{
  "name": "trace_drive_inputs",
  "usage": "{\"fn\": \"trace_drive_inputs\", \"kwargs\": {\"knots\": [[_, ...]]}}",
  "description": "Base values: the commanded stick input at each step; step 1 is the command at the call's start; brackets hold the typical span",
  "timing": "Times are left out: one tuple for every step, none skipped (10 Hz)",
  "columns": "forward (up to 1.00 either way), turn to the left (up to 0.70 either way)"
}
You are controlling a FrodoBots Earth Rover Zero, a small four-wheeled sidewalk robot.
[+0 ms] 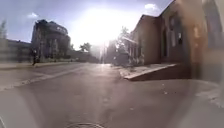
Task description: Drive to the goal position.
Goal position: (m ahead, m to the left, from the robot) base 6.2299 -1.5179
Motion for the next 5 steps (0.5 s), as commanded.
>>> {"fn": "trace_drive_inputs", "kwargs": {"knots": [[0.7, 0.0], [0.7, 0.0], [0.7, 0.0], [0.7, 0.0], [0.7, 0.0]]}}
